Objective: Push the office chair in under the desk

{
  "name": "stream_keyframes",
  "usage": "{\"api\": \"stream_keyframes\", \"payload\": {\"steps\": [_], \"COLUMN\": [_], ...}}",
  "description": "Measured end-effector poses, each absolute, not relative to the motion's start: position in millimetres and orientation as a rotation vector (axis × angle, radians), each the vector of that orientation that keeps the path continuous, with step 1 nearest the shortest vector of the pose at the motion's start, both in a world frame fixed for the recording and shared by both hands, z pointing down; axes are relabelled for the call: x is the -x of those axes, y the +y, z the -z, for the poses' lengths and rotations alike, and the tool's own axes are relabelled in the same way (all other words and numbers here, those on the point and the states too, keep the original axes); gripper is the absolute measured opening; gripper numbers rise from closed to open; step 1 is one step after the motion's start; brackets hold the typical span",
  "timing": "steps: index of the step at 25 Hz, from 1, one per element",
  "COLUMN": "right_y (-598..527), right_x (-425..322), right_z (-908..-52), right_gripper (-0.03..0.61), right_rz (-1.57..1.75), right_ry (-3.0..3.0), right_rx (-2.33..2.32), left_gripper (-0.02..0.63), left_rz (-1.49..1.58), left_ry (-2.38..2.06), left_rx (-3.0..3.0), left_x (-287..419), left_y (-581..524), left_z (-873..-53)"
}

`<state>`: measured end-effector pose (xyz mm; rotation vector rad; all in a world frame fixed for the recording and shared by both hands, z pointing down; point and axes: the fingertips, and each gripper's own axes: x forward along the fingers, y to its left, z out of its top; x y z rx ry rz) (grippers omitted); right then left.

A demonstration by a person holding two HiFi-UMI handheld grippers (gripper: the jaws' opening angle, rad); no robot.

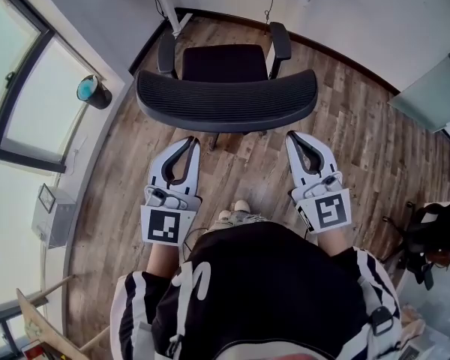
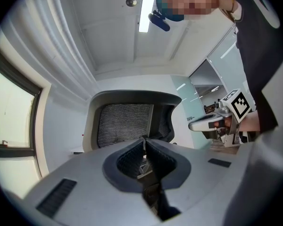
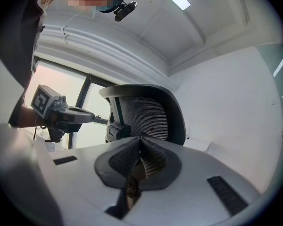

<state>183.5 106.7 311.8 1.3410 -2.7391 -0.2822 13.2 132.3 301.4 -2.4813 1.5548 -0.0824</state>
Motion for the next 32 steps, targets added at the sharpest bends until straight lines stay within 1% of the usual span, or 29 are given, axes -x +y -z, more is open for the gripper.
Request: {"api": "stream_keyframes", "payload": {"steps": [8,12,17,18,21,23,24,26,29,30,32], "right_y": [106.4,99.4,92.8,89.5,85.2,82.6,80.2,75.0,65.3,60.0,50.0], "right_x": [-180.6,-178.5,-182.1,-182.7,-185.7,-189.6,-192.2,-197.9,-204.2,-204.5,-202.5], "right_z": [-313.8,-315.6,-320.4,-322.9,-332.9,-336.6,-337.7,-340.1,-347.3,-349.6,-352.3], "right_gripper": [0.011,0.011,0.012,0.012,0.012,0.015,0.028,0.077,0.103,0.121,0.15], "right_rz": [0.242,0.258,0.302,0.31,0.293,0.296,0.311,0.343,0.363,0.371,0.408], "right_ry": [-2.714,-2.696,-2.648,-2.635,-2.608,-2.584,-2.57,-2.544,-2.496,-2.477,-2.453], "right_rx": [-1.381,-1.376,-1.355,-1.351,-1.339,-1.324,-1.312,-1.294,-1.271,-1.262,-1.245], "left_gripper": [0.022,0.023,0.025,0.029,0.088,0.108,0.118,0.136,0.171,0.182,0.186], "left_rz": [0.128,0.117,0.183,0.182,0.183,0.203,0.217,0.245,0.293,0.302,0.298], "left_ry": [1.529,1.525,1.556,1.562,1.59,1.6,1.6,1.596,1.599,1.6,1.605], "left_rx": [2.502,2.481,2.504,2.503,2.508,2.511,2.511,2.51,2.504,2.489,2.445], "left_x": [-0.4,2.2,12.4,14.9,20.8,21.6,21.2,20.8,26.8,30.9,39.3], "left_y": [127.1,121.1,115.6,113.1,111.9,113.2,112.6,109.4,101.4,96.5,86.9], "left_z": [-302.0,-299.3,-313.5,-315.3,-322.7,-327.5,-329.3,-332.2,-339.3,-341.1,-341.4]}}
